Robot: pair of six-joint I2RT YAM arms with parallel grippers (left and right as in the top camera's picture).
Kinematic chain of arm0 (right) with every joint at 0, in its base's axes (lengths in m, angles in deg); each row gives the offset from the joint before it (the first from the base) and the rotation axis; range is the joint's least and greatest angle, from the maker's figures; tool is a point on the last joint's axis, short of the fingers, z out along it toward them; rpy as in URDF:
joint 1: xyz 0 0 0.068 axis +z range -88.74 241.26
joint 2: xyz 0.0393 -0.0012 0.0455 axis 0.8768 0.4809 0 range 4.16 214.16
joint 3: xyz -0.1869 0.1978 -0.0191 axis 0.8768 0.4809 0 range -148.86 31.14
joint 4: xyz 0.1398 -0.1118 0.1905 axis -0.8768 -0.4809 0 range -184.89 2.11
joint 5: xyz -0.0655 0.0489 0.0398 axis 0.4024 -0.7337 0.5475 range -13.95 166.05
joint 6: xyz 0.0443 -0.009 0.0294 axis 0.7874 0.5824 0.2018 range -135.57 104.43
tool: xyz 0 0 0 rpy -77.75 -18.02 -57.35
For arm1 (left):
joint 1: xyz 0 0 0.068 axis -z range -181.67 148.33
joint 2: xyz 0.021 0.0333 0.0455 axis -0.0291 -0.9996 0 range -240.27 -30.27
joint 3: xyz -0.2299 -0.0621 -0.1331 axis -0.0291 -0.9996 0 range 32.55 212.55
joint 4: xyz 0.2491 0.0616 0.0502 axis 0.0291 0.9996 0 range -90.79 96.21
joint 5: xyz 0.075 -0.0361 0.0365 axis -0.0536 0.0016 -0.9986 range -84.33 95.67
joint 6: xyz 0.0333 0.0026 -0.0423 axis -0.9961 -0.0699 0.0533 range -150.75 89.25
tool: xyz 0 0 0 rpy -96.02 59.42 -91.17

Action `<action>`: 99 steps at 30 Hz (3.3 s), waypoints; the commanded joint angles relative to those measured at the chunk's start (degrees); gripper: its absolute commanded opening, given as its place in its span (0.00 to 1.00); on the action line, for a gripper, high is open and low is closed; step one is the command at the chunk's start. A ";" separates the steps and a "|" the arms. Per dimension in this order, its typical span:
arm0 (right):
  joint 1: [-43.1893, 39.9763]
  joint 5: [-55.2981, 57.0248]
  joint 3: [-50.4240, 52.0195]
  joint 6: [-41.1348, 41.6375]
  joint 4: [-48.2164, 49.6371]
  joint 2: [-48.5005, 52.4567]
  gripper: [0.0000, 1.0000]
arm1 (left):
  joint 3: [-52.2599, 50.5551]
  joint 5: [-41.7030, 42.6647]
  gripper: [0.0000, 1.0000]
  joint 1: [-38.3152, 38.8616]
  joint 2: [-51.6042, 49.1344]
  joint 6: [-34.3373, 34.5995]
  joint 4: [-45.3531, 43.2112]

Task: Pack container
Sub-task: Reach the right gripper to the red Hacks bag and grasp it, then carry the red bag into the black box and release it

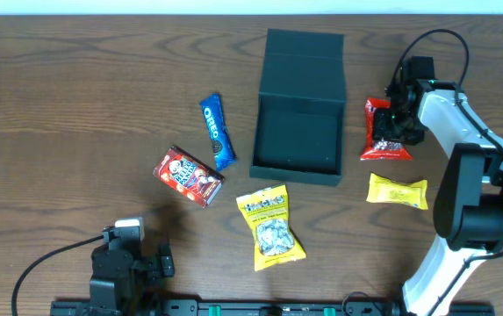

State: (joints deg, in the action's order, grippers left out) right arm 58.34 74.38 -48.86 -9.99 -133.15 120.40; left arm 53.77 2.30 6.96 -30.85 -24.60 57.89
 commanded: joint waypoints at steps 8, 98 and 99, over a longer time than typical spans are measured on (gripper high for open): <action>0.66 0.15 -0.87 -0.11 -0.68 0.79 0.40 | -1.73 0.00 0.95 -0.35 0.35 -0.39 1.77; 23.89 5.77 -0.39 19.17 0.52 -6.40 0.57 | -1.73 0.00 0.95 -0.35 0.35 -0.39 1.79; 23.89 5.77 -0.39 19.17 0.52 -6.40 0.72 | -1.73 0.00 0.95 -0.35 0.35 -0.39 1.77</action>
State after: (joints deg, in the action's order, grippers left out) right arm 82.69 78.64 -49.67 9.79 -132.67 113.80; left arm 53.77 2.30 6.96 -30.85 -24.60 57.89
